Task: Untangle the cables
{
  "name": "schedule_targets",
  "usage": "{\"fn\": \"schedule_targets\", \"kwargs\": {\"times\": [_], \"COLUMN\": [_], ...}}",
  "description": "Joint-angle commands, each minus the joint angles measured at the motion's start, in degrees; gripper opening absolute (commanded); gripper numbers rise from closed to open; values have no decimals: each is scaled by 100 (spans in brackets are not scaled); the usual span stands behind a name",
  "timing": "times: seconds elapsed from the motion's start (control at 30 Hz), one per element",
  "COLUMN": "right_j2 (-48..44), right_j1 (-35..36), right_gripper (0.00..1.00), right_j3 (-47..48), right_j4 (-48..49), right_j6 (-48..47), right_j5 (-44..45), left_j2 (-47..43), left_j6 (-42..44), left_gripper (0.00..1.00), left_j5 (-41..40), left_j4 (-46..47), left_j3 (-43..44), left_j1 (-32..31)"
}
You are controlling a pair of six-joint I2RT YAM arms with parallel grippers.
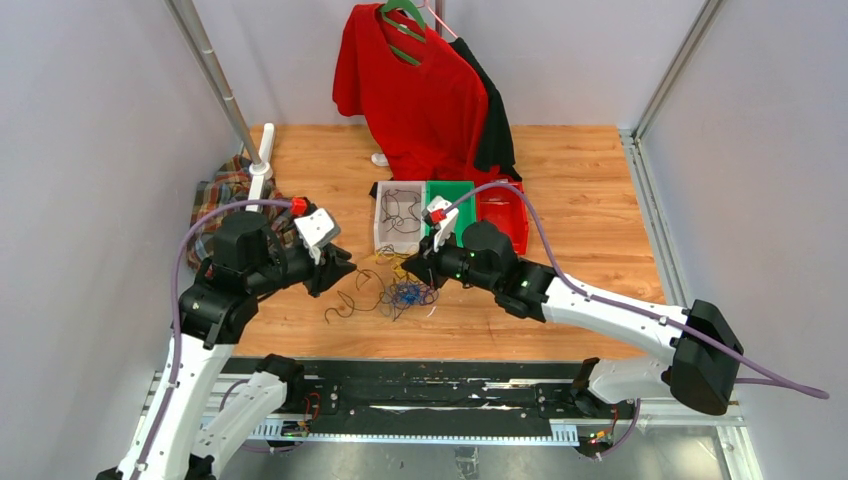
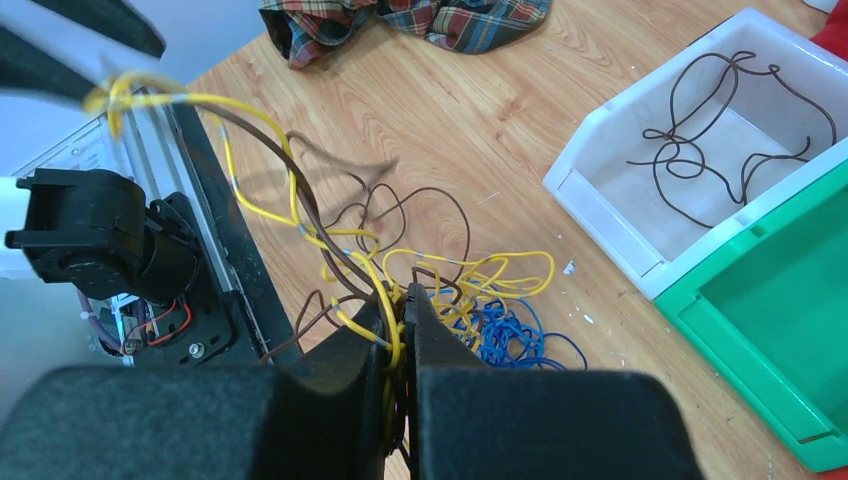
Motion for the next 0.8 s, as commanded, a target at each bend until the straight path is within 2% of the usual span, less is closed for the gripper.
{"fn": "schedule_targets", "kwargs": {"times": [0.0, 0.07, 0.2, 0.27, 0.43, 0.57, 0.77], "right_j2": [-14, 14, 22, -9, -85, -68, -175], "right_j1": [-6, -6, -6, -6, -6, -5, -6], "right_gripper": [1, 1, 1, 1, 1, 1, 1], "right_j3": [71, 167, 318, 354, 392, 409, 254], "right_j4": [223, 288, 301, 295, 306, 315, 305], "right_j6": [198, 268, 310, 335, 389, 415, 409], "right_j5": [-189, -304, -452, -474, -538, -603, -492], "left_j2": [94, 251, 265, 189, 178, 36, -202], "left_j6": [-256, -441, -844, -928, -1087, -1320, -1254], "left_gripper": [48, 57, 64, 67, 65, 49, 7], "left_j5": [729, 835, 684, 1006, 1326, 901, 357], "left_j4": [-68, 9, 581, 713, 790, 1236, 1420], "left_j3": [-105, -161, -363, -433, -629, -763, -690], "left_j1": [9, 8, 9, 8, 8, 7, 7]}}
